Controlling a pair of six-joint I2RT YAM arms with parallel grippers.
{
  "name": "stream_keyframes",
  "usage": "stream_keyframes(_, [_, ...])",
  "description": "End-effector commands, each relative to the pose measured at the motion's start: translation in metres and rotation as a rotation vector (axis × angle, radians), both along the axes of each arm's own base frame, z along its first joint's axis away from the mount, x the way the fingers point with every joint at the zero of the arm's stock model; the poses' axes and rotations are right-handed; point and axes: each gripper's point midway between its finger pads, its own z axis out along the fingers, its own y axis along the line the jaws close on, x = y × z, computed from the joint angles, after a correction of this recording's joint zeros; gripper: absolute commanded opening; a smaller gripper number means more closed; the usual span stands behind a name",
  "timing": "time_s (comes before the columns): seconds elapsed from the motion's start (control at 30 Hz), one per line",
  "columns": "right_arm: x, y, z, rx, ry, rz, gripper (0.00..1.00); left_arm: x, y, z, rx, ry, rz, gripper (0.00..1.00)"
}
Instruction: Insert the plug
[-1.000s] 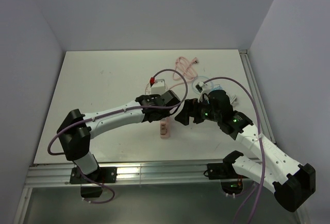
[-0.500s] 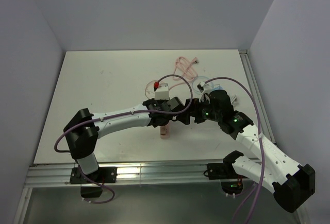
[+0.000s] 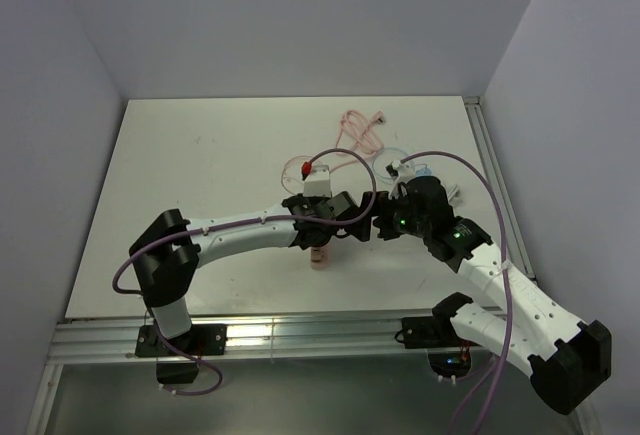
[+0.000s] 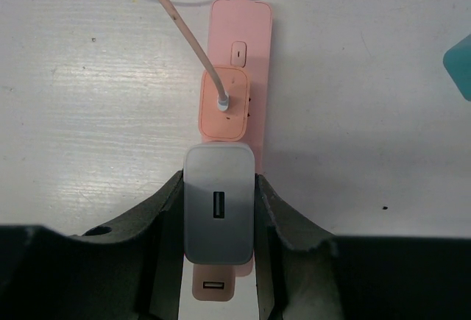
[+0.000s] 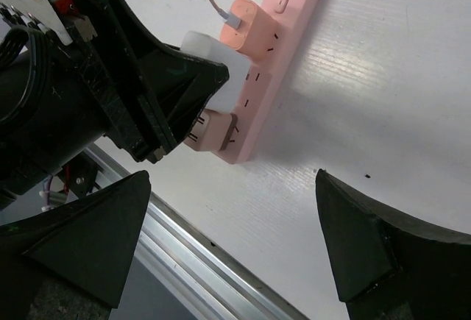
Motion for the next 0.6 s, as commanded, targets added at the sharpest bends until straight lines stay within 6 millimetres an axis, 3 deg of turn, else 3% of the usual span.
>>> stream_keyframes(0.0, [0.003,0.005,0.018,0.045,-0.058,0.014,1.0,0.006,-0.013,0.005,-0.055,-0.045,0.009,0.0])
stream_keyframes(0.57, [0.003,0.003,0.014,0.04,-0.05,0.012,1.0,0.015,-0.011,-0.01,-0.029,-0.021,0.031,0.0])
